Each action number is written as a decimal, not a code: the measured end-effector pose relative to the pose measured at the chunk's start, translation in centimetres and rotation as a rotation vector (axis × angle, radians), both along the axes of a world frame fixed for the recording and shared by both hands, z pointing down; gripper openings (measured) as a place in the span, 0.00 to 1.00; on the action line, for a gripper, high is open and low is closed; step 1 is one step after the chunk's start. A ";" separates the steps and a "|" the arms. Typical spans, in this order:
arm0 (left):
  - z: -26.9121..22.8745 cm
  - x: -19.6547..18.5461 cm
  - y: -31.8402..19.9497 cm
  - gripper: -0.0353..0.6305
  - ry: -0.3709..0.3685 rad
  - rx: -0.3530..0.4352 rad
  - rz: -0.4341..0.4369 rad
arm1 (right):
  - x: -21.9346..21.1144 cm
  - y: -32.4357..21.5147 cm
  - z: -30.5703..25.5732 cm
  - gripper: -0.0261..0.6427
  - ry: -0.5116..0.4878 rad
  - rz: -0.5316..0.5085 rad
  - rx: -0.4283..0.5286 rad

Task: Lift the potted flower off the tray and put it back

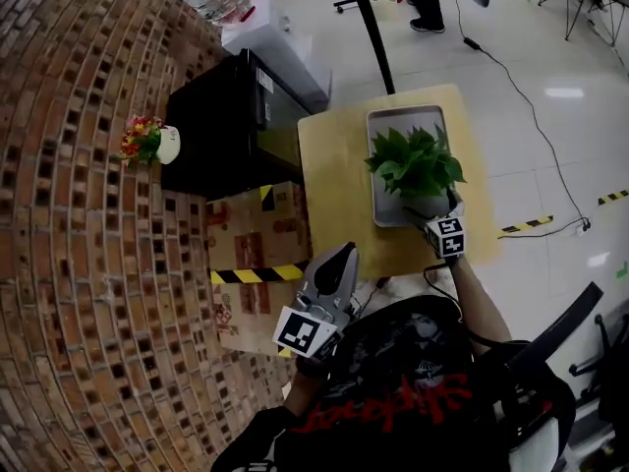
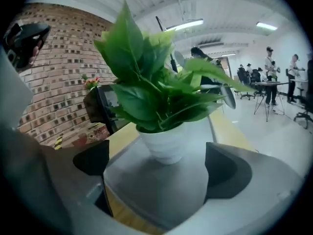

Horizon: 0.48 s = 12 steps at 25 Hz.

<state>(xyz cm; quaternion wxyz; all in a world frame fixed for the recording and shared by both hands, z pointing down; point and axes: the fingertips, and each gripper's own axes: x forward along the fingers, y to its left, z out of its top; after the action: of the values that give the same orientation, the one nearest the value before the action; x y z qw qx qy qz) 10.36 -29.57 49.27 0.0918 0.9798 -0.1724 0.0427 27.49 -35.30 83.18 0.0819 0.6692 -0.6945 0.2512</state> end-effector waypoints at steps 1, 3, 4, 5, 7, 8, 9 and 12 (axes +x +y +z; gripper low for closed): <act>-0.1 0.4 0.0 0.06 -0.006 -0.004 -0.028 | 0.6 -1.6 0.5 0.92 0.000 -0.013 0.010; 0.2 1.3 0.4 0.06 -0.029 -0.012 -0.071 | 1.7 -5.2 1.3 0.92 0.003 -0.044 0.035; 0.6 1.6 0.7 0.06 -0.046 -0.015 -0.085 | 1.8 -6.9 1.8 0.93 0.002 -0.077 0.037; 1.0 1.8 1.0 0.06 -0.065 -0.015 -0.094 | 1.4 -8.4 2.7 0.92 -0.002 -0.121 0.022; 1.5 1.9 1.2 0.06 -0.090 -0.012 -0.100 | 0.3 -10.1 3.5 0.89 0.002 -0.197 -0.023; 1.6 1.9 1.2 0.06 -0.090 -0.011 -0.103 | -0.1 -10.4 3.1 0.88 0.010 -0.213 -0.030; 1.5 2.0 1.0 0.06 -0.082 -0.008 -0.108 | -0.4 -10.6 2.3 0.88 0.014 -0.215 -0.026; 0.6 2.8 -0.1 0.06 -0.045 0.014 -0.124 | -0.4 -10.2 -1.0 0.87 -0.008 -0.176 0.031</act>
<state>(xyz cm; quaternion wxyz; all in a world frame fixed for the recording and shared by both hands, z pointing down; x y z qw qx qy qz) 13.12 -29.71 49.87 0.0834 0.9666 -0.2353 0.0579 27.09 -45.50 82.13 0.0907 0.6056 -0.7549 0.2350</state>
